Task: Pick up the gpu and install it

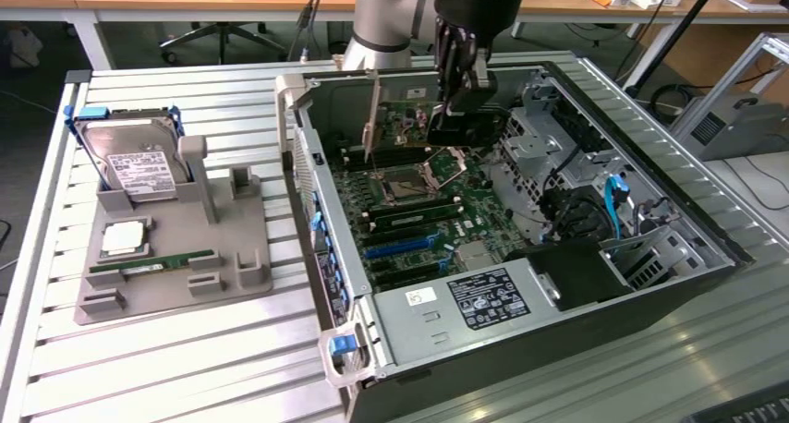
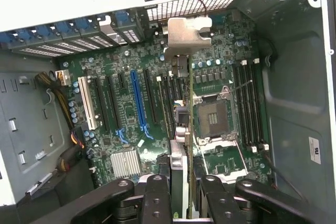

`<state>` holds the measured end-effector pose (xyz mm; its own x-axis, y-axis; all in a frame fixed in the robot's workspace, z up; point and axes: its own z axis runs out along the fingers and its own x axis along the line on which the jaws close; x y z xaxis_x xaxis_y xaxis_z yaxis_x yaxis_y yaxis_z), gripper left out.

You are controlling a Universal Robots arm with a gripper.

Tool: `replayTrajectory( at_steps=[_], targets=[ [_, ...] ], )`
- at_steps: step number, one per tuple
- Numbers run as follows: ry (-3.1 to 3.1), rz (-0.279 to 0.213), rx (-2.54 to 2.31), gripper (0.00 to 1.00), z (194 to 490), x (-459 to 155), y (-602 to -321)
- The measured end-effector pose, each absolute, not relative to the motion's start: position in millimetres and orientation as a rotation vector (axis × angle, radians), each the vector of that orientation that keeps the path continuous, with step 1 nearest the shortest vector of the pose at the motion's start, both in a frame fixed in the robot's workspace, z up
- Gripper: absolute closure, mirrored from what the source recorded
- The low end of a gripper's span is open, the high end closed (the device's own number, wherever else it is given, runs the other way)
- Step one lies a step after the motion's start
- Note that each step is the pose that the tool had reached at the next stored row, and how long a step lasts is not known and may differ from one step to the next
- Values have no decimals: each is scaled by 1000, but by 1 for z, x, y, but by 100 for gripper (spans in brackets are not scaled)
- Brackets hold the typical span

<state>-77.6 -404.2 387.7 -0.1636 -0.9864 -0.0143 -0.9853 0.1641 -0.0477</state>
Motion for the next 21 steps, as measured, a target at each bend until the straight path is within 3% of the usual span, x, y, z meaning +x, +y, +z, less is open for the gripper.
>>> replayTrajectory(
  at_steps=[21],
  targets=[
    [2320, -41, -2055, 73, 388, -78, -405]
  ],
)
